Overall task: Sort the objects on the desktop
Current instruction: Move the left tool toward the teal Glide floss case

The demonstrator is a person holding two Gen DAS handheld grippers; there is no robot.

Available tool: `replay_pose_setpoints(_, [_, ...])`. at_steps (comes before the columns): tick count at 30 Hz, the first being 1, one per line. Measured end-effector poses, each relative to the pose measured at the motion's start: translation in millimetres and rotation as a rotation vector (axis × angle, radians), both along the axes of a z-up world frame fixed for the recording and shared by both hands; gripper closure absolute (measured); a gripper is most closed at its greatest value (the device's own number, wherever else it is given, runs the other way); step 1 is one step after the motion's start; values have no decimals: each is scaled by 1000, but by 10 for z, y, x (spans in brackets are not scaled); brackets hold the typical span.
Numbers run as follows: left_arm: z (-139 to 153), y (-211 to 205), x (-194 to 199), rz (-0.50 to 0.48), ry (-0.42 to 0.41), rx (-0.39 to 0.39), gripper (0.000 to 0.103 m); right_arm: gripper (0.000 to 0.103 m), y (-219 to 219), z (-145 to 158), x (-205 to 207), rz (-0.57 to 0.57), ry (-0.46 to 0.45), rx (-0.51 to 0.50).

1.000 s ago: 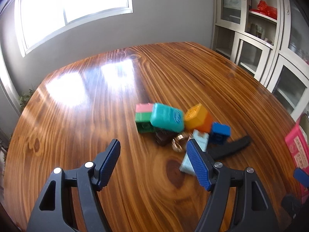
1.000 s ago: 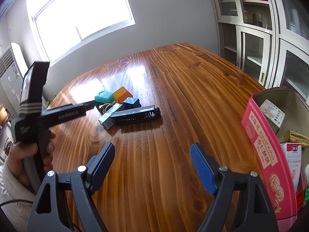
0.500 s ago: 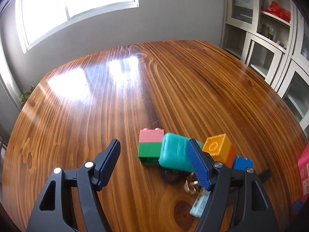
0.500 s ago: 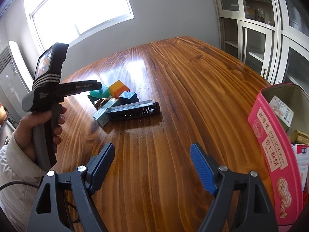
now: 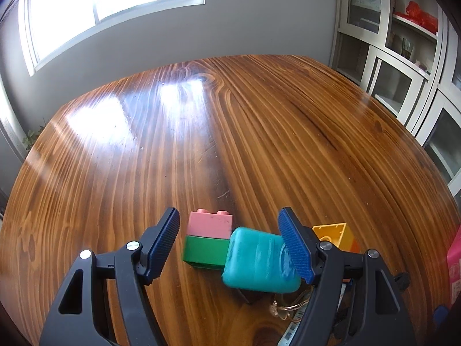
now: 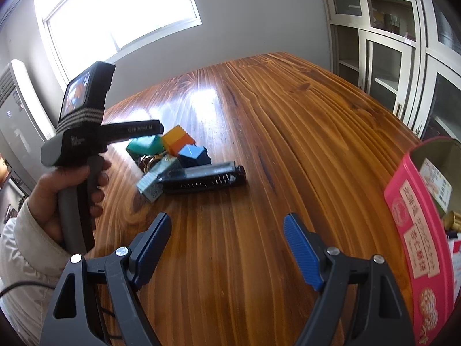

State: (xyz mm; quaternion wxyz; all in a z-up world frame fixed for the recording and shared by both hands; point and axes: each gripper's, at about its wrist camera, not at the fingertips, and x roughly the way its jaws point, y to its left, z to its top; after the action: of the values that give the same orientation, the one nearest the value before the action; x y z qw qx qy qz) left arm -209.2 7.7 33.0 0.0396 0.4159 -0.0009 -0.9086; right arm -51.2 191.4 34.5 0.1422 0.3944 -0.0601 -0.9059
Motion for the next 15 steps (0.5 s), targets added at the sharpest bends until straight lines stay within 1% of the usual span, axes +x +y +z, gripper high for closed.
replay_pose_setpoints(9, [-20,-196,157,15,-7,-14,29,19,-85,-58,-96,13,-15,5])
replay_pose_setpoints(15, [-1,-291,376,15,-4,-28,28,19,-68,-77,-114,4,-22,0])
